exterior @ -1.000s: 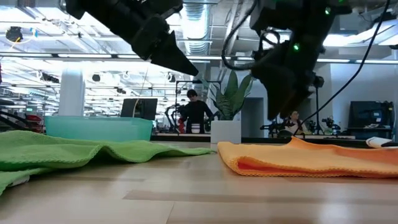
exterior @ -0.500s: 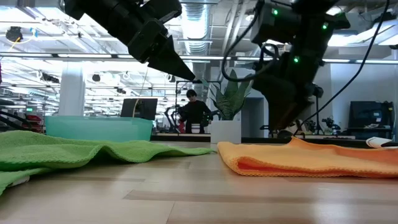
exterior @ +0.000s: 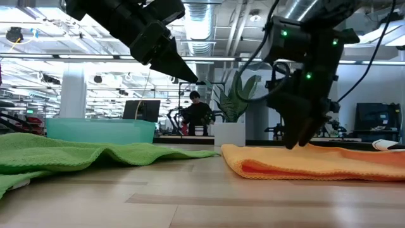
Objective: Roll microfiber towels into tight, uniform cylinder then place into a basket
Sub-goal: Fold the yellow microfiber cloth
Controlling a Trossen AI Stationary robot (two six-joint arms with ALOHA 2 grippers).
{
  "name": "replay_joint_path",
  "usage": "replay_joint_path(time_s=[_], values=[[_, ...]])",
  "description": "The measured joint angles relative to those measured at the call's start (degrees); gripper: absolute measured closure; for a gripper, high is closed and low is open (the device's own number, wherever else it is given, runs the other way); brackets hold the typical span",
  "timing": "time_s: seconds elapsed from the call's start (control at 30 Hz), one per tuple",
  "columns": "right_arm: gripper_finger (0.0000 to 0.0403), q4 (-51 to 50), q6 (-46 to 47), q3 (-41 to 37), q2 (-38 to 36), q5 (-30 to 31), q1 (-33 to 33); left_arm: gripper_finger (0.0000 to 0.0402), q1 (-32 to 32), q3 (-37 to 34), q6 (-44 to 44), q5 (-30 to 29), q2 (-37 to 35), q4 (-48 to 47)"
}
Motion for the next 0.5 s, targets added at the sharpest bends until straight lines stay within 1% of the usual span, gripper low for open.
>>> replay_joint_path(time_s=[0.5], values=[[0.0148, -1.4, 3.8, -0.5, 0.0, -0.1, -3.5, 0.0310, 0.0, 0.0, -0.5, 0.7, 0.0, 0.0]])
